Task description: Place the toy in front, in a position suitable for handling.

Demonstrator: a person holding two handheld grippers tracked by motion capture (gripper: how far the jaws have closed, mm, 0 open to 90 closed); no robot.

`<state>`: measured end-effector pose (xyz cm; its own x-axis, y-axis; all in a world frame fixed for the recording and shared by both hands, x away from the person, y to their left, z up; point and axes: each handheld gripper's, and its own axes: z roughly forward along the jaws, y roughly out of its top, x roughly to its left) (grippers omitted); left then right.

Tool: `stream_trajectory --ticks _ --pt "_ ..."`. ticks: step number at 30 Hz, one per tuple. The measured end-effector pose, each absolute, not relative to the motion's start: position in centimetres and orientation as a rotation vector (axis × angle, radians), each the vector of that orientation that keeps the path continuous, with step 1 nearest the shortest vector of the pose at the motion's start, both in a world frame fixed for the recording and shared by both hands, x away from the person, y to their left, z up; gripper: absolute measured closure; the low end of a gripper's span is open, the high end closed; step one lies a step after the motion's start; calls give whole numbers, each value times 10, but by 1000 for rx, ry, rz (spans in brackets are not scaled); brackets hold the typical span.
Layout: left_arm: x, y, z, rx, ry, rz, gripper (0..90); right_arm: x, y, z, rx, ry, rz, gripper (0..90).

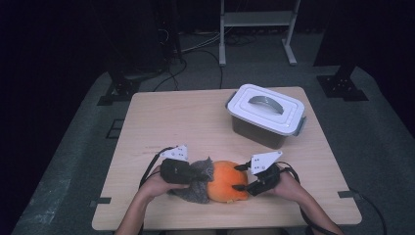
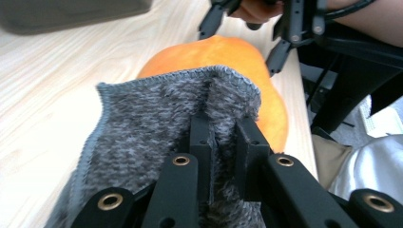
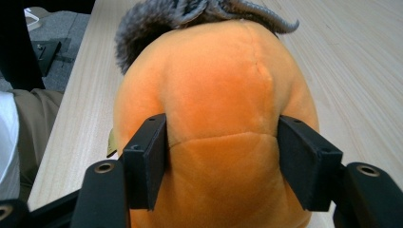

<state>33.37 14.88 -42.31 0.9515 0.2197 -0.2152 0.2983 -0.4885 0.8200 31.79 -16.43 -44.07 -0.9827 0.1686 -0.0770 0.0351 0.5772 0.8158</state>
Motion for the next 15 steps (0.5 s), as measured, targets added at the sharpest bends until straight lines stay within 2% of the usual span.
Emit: stream_trajectory --ticks 15 --pt "332 106 -396 2065 229 -102 798 317 -164 -442 165 2650 1362 368"
